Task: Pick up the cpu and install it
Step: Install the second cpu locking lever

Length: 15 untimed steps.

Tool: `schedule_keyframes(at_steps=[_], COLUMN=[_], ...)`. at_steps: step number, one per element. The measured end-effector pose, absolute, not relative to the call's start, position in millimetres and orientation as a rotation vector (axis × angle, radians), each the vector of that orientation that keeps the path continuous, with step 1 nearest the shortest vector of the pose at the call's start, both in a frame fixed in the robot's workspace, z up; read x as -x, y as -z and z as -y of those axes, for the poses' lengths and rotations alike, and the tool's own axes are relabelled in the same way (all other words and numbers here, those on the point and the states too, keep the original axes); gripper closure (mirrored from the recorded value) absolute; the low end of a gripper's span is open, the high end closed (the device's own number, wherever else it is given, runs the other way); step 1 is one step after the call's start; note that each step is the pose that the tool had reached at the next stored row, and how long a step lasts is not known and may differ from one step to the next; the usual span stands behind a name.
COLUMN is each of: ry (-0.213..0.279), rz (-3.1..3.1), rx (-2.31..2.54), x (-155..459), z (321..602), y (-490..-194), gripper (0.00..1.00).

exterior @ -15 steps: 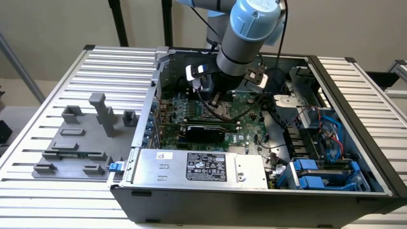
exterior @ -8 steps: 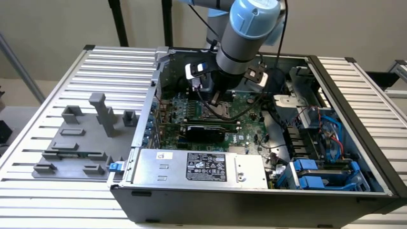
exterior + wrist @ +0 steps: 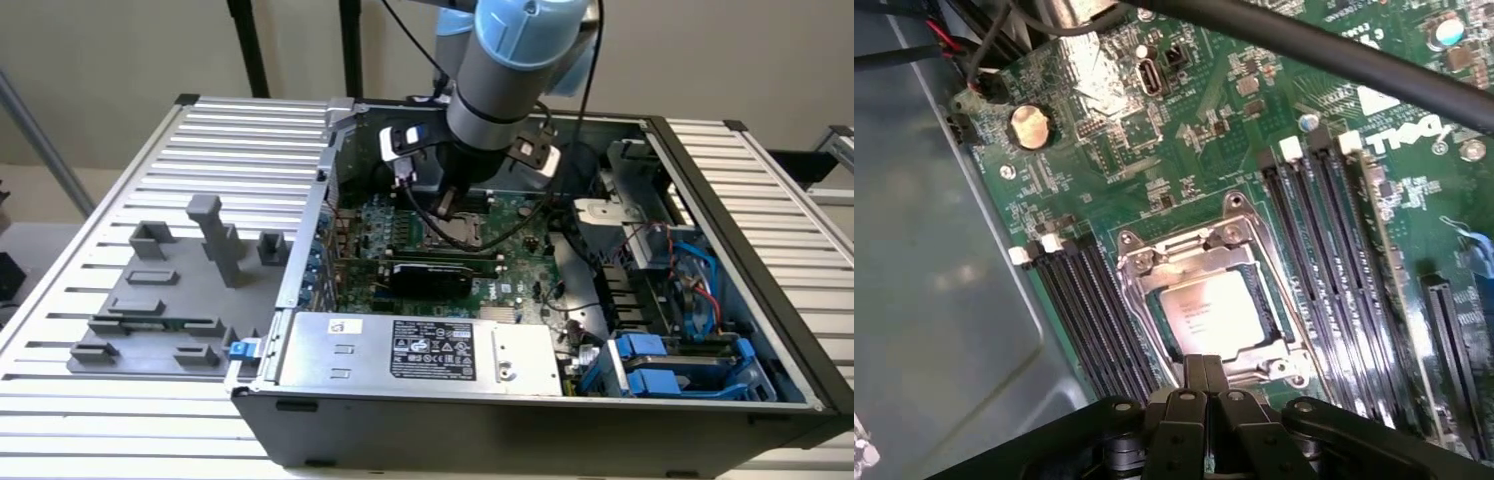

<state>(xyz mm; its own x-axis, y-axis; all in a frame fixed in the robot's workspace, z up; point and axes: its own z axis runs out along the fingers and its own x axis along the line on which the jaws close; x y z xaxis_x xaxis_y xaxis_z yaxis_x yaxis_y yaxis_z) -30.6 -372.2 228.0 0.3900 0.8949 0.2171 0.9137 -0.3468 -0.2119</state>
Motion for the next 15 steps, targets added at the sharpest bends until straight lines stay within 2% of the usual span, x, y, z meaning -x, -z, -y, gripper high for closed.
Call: schedule_keyframes(at_steps=[11,15], ry=[0.092,0.092], rz=[1.583,1.583], rx=[2.354,2.354], x=[35.7,39.4], z=[406.0,408.4], y=[-246.6,-246.6], gripper=[0.89,0.89])
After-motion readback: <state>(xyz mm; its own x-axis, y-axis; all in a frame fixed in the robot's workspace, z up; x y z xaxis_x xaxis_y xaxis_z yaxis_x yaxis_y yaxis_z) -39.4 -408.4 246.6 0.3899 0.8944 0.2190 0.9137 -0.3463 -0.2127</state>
